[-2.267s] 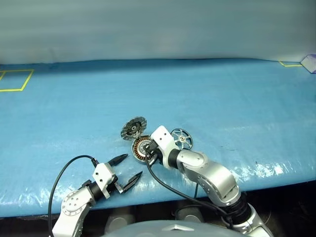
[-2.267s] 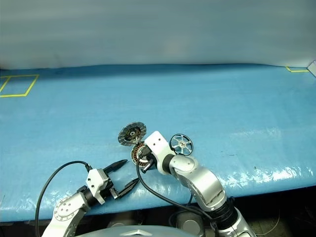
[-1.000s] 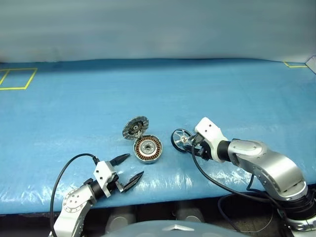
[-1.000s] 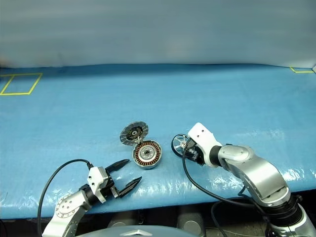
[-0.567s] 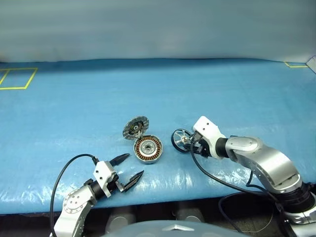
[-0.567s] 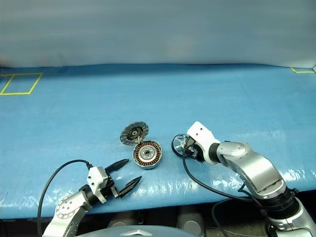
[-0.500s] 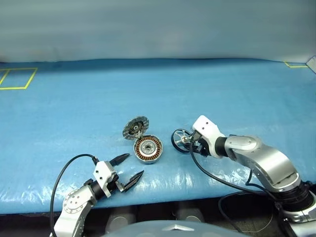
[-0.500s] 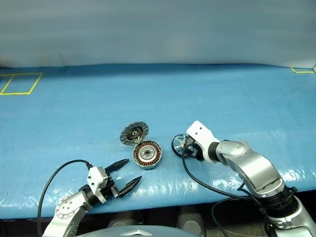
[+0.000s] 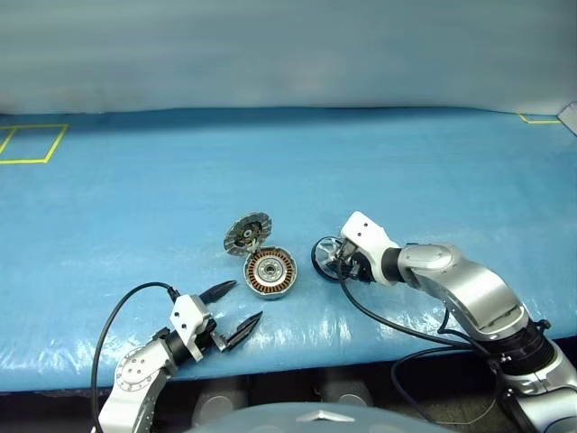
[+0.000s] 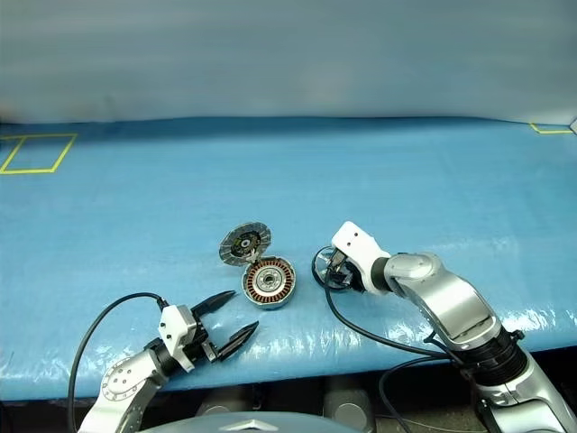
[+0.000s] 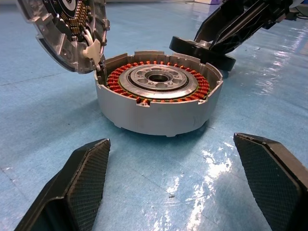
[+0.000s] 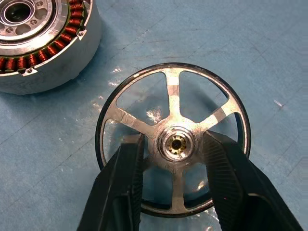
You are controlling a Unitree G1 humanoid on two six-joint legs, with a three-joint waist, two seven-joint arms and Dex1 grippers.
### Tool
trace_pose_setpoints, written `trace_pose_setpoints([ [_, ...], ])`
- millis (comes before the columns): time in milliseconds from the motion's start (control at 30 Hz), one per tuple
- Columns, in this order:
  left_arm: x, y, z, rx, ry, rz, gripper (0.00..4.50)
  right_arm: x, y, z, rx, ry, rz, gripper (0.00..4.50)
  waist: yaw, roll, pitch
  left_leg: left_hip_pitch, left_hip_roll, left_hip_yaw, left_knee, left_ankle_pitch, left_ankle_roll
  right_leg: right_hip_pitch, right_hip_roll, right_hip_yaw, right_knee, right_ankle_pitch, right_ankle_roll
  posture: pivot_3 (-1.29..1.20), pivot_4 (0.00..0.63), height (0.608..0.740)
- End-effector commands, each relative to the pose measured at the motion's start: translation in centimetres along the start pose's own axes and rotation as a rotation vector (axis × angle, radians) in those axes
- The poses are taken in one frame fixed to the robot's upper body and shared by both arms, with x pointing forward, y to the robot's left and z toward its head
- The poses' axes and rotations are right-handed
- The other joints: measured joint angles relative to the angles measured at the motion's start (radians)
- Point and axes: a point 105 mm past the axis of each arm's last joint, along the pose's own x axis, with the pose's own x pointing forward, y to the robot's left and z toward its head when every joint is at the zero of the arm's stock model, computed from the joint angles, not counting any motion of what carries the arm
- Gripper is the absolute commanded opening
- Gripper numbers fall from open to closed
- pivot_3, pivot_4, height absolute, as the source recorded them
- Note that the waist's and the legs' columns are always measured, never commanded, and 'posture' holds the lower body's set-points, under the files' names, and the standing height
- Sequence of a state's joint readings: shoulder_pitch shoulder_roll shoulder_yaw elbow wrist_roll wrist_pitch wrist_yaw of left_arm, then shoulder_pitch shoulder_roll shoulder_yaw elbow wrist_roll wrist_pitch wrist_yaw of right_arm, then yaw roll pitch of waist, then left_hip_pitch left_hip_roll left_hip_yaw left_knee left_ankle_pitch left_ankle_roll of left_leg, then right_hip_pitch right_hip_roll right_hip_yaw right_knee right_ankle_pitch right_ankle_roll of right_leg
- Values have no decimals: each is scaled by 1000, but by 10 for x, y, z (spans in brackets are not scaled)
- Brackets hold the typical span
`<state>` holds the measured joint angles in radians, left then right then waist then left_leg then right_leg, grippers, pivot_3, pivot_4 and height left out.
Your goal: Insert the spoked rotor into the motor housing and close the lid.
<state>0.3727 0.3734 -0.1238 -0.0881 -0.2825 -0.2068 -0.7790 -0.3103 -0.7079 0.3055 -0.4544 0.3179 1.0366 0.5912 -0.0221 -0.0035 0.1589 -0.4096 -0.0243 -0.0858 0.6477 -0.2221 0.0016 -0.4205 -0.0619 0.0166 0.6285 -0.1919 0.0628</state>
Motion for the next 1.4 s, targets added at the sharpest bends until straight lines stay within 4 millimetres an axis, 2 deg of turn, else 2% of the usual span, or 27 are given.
trace_pose_setpoints([
  [33,-2,-2,0,-6,-6,9,4500,0,5,4,7,-19,29,1357,-1,0,0,1,0,0,0,0,0,1,0,0,0,0,0,0,150,740],
  [267,-5,0,-2,14,-1,19,4500,-17,-5,27,-75,-73,-64,1350,-1,0,0,-1,0,0,0,0,0,-1,0,0,0,0,0,0,150,740],
  [433,-5,-2,-2,15,0,3,4500,-32,6,45,-142,-124,-57,1335,2,0,0,-3,0,0,-1,0,0,-4,0,0,0,0,0,0,150,740],
  [600,-3,-1,0,17,1,-9,4500,-41,37,65,-181,-210,61,1335,0,0,0,-3,0,0,-1,0,0,-4,0,0,0,0,0,0,150,740],
  [700,-3,-1,0,20,7,-16,4500,-36,49,68,-181,-224,102,1335,1,0,0,-3,0,0,0,0,0,-4,0,0,0,0,0,0,150,740],
  [800,-4,-1,-1,19,9,-19,4500,-28,53,69,-166,-229,100,1335,1,0,0,-3,0,0,0,0,0,-4,0,0,0,0,0,0,150,740],
  [1000,-6,-1,-3,14,15,-16,4500,-5,72,76,-127,-254,145,1335,-1,0,0,-3,0,0,-1,0,0,-4,0,0,0,0,0,0,150,740],
  [1167,-8,1,-3,32,12,2,4500,5,79,81,-119,-261,163,1335,-3,0,0,-3,0,0,0,0,0,-4,0,0,0,0,0,0,150,740],
  [1400,-12,4,-3,104,7,36,4500,8,79,79,-117,-252,173,1335,-4,0,0,-3,0,-1,-1,0,0,-4,0,0,0,0,0,0,150,740],
])
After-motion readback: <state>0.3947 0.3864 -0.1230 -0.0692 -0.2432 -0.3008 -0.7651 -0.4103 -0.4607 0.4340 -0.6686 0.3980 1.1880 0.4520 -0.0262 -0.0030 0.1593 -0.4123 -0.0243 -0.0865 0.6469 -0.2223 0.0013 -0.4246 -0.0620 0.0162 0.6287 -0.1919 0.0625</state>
